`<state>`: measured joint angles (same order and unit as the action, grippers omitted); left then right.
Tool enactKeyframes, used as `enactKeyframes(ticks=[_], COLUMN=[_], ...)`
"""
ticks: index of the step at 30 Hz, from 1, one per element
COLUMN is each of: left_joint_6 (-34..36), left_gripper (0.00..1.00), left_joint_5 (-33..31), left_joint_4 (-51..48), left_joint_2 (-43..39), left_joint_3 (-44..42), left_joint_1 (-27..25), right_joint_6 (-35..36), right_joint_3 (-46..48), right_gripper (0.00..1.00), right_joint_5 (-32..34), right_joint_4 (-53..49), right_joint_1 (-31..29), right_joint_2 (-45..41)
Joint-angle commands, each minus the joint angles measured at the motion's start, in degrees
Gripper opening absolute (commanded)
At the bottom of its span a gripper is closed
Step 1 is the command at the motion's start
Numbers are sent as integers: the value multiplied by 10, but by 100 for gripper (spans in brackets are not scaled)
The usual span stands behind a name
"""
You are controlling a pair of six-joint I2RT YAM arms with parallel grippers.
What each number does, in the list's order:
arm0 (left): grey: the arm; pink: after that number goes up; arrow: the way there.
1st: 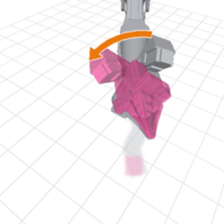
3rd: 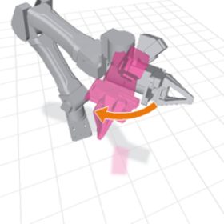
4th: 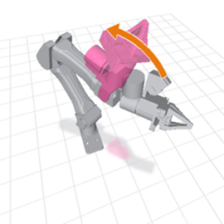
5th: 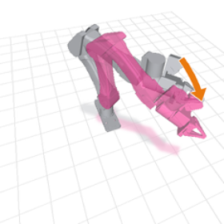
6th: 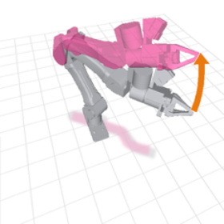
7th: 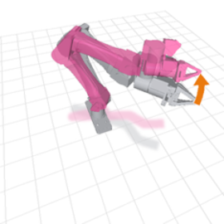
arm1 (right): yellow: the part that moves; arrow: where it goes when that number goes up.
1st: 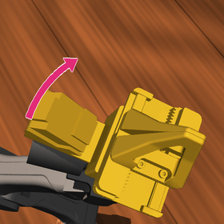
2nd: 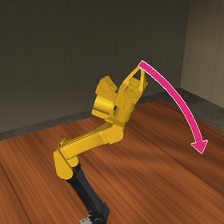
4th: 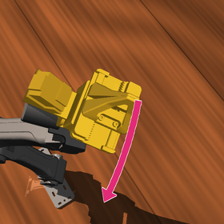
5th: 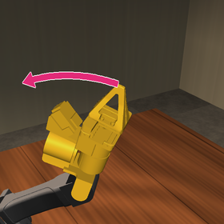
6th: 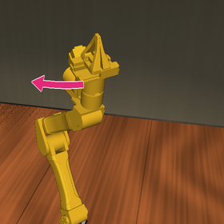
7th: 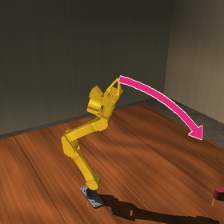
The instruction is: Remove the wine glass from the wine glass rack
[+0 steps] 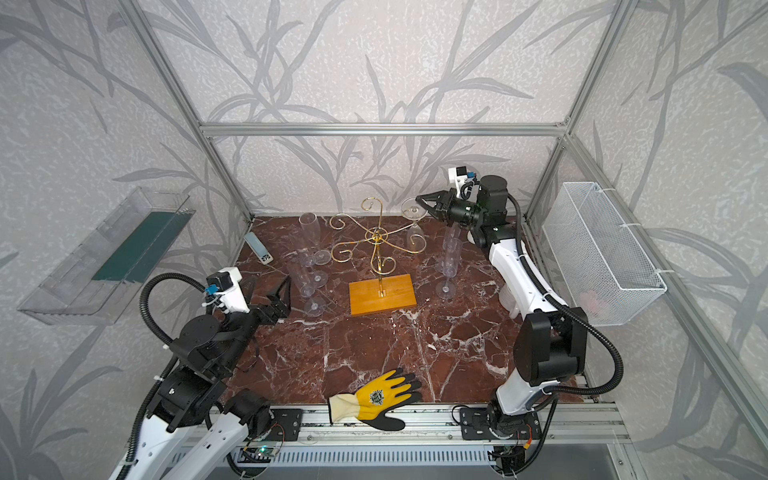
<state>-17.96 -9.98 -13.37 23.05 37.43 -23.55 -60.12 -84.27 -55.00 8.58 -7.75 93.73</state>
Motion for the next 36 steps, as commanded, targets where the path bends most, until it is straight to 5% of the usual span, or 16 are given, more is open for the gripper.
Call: enactKeyframes(ticks=[1,19,36], left_joint_6=[-13,-17,-16], left_gripper=[99,99,99], left_joint_5=[-10,-11,24], left_joint_4=[-10,-25,-30], left_joint_2=[-4,-10,-15], left_joint_3=[-5,1,44], left_joint_1=[0,1,1], right_joint_6=[-7,26,316], right_joint_3=[11,-47,-148], right_gripper=[0,0,0], right_joint_5=[-5,13,90], right_joint_4=[31,7,0], right_joint_1=[3,-65,-76], right_joint_2=[-34,-6,5])
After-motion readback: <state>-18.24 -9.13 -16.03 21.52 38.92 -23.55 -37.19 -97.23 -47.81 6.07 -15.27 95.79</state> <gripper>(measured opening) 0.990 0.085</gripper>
